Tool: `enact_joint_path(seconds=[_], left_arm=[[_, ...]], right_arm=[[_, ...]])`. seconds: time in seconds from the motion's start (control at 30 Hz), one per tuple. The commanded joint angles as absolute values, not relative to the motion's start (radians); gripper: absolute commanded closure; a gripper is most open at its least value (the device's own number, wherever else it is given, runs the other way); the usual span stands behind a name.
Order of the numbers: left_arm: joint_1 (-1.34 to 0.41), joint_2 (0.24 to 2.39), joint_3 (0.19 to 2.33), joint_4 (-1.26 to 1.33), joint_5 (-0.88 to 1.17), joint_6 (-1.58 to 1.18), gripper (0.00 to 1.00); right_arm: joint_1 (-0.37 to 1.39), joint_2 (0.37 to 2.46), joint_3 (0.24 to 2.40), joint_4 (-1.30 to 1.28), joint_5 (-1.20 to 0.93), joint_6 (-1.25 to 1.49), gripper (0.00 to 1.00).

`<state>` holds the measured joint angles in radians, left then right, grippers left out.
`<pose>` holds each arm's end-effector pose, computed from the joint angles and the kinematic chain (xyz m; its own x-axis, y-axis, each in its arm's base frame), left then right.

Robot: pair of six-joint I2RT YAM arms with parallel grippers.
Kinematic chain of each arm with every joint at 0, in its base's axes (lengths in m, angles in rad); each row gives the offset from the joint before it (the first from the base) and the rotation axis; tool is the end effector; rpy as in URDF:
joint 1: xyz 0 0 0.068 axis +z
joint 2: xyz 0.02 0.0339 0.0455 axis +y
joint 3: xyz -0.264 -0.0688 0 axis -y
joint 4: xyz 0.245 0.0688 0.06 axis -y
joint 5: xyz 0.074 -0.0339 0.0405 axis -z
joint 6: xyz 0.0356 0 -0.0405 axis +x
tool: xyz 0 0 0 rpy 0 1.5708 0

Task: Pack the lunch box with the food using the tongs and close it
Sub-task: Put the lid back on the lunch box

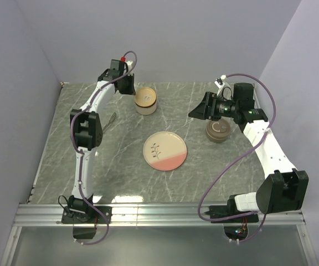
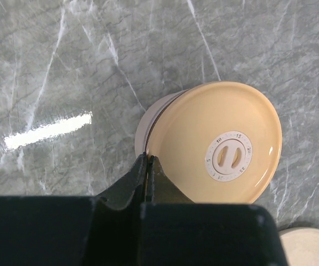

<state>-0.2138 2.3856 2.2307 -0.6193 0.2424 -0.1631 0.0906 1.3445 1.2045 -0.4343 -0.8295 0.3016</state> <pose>0.5269 -0.1231 0.2402 -0.7348 -0.0018 -0.6782 0.2578 0.9242 -0.2817 0.2905 0.0528 0.3427 -0.7179 0.1362 -0.6826 -0.4865 0.6032 0.6320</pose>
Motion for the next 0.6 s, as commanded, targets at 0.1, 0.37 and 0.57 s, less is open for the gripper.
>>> enact_joint_path(seconds=[0.1, 0.37, 0.57], left_arm=[[-0.233, 2.394, 2.336, -0.686, 0.201, -0.124, 1.00], [-0.239, 2.419, 2.332, -0.704, 0.201, -0.117, 1.00], [-0.239, 2.431, 2.338, -0.700, 0.201, -0.121, 1.00]], right_arm=[[0.084, 1.336, 1.200, -0.399, -0.847, 0.310, 0.20], [0.084, 1.342, 1.200, -0.397, -0.848, 0.313, 0.20], [0.084, 1.342, 1.198, -0.396, -0.850, 0.316, 0.20]])
